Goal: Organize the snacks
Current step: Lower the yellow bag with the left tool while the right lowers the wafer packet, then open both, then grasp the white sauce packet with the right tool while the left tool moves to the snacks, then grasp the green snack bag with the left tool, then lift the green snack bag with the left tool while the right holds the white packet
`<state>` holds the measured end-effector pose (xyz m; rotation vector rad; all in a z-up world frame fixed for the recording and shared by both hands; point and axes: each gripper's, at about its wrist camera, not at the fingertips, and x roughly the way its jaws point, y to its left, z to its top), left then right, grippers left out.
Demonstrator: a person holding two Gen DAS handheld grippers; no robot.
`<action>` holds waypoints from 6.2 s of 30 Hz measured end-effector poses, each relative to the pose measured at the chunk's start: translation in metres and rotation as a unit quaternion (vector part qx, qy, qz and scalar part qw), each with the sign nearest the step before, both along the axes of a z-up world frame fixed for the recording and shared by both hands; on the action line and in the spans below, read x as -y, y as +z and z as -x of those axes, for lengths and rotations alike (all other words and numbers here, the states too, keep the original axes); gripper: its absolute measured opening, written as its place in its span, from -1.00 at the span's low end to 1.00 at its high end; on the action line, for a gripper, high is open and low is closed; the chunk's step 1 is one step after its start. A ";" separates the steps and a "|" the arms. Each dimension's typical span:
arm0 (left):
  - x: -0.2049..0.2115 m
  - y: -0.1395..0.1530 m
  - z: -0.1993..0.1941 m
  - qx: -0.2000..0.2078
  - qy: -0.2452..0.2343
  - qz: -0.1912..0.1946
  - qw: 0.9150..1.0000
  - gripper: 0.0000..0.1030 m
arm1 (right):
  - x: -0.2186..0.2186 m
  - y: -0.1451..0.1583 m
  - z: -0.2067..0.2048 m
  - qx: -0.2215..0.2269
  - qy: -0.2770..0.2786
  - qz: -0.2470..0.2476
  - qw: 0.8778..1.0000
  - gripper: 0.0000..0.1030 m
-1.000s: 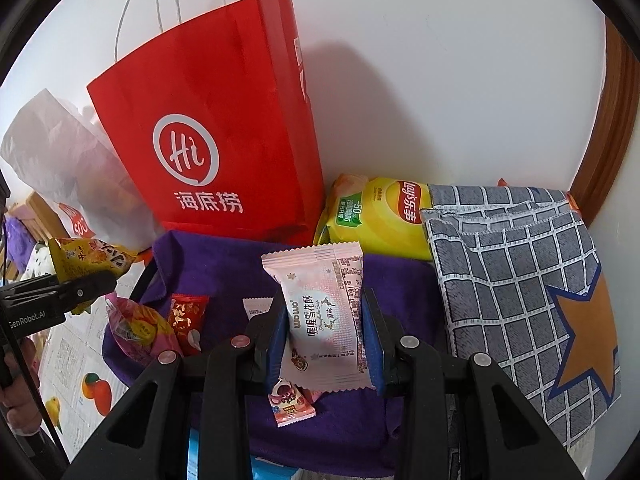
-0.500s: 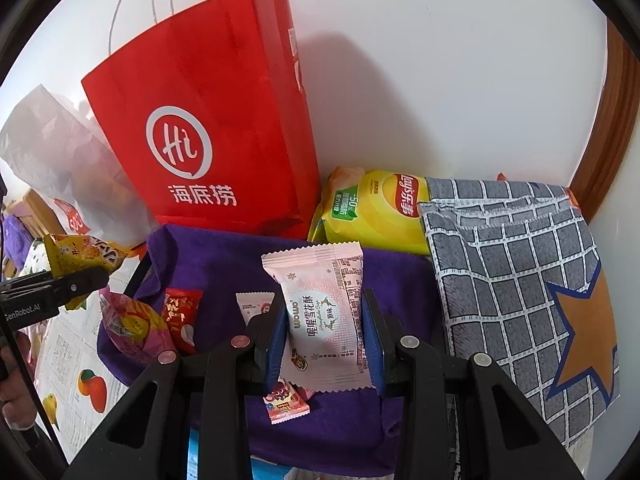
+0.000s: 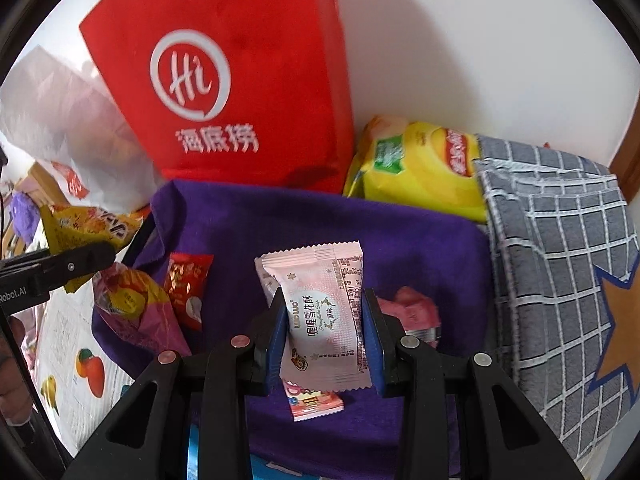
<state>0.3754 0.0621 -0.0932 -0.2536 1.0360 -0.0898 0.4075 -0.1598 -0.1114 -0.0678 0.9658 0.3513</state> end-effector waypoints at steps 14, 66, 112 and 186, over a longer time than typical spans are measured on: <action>0.013 -0.002 -0.003 -0.002 -0.020 -0.017 1.000 -0.30 | -0.007 -0.010 -0.008 -0.016 0.002 0.022 1.000 -0.30; -0.008 0.028 0.144 0.053 0.006 -0.075 0.996 0.23 | 0.084 -0.048 0.133 0.024 -0.028 -0.037 0.999 -0.24; 0.070 -0.016 0.258 0.050 -0.159 0.016 0.986 0.33 | 0.107 -0.082 0.253 0.067 -0.082 0.034 0.994 0.08; 0.029 -0.086 0.246 0.089 0.000 -0.006 0.996 -0.31 | 0.107 -0.084 0.248 0.062 -0.079 0.035 0.994 0.16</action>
